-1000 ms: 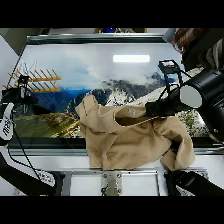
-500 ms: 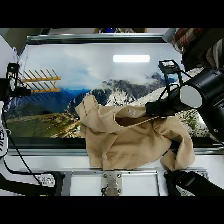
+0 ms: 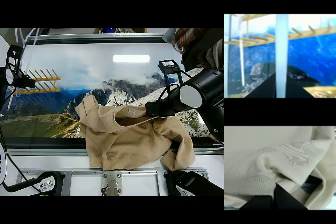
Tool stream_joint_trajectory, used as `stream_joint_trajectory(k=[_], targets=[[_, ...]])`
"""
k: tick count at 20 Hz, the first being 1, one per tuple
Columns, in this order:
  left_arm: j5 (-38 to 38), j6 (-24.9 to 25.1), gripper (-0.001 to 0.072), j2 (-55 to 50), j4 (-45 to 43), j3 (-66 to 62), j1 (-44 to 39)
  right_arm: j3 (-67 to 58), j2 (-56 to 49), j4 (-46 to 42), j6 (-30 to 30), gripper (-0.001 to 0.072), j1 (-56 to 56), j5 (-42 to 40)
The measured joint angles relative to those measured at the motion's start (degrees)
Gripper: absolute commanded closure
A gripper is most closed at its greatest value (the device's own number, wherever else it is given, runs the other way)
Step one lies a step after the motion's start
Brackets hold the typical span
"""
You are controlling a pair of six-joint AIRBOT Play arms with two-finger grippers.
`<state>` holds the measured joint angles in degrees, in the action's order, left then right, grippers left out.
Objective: Fold the clothes and pants, and hang the long-sleeved shirts on hangers.
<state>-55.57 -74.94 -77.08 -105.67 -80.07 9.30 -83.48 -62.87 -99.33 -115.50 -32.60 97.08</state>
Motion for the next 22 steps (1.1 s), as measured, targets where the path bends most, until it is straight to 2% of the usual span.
stream_joint_trajectory(k=[1, 6, 8, 10, 13, 17, 22], targets=[[-2.3, 4.4, 0.0691, 1.1, 3.5, 0.0, -0.4, 0.0, 0.0, 0.0, 0.0, 0.0686, 0.0, 0.0], [-20.1, 35.5, 0.0691, 5.7, 27.9, 0.0, -0.2, 0.0, 0.0, 0.0, 0.0, 0.0686, 0.0, 0.0], [-27.1, 43.1, 0.069, 6.5, 37.0, 0.0, 0.8, 0.0, -0.2, 0.0, 0.0, 0.0686, 0.0, 0.0], [-32.6, 47.6, 0.0691, 6.9, 43.1, 0.0, 1.9, 0.0, -0.2, 0.0, 0.0, 0.0687, 0.0, 0.0], [-35.6, 50.9, 0.069, 7.1, 47.7, 0.0, 3.2, 0.0, -0.3, 0.0, 0.0, 0.0686, 0.0, 0.0], [-37.7, 54.2, 0.0691, 7.2, 50.2, 0.0, 3.9, 0.0, -0.3, 0.0, 0.0, 0.0687, 0.0, 0.0], [-42.8, 64.6, 0.0691, 7.3, 51.1, 0.0, 4.1, 0.0, -0.3, 0.0, 0.0, 0.0687, 0.0, 0.0]])
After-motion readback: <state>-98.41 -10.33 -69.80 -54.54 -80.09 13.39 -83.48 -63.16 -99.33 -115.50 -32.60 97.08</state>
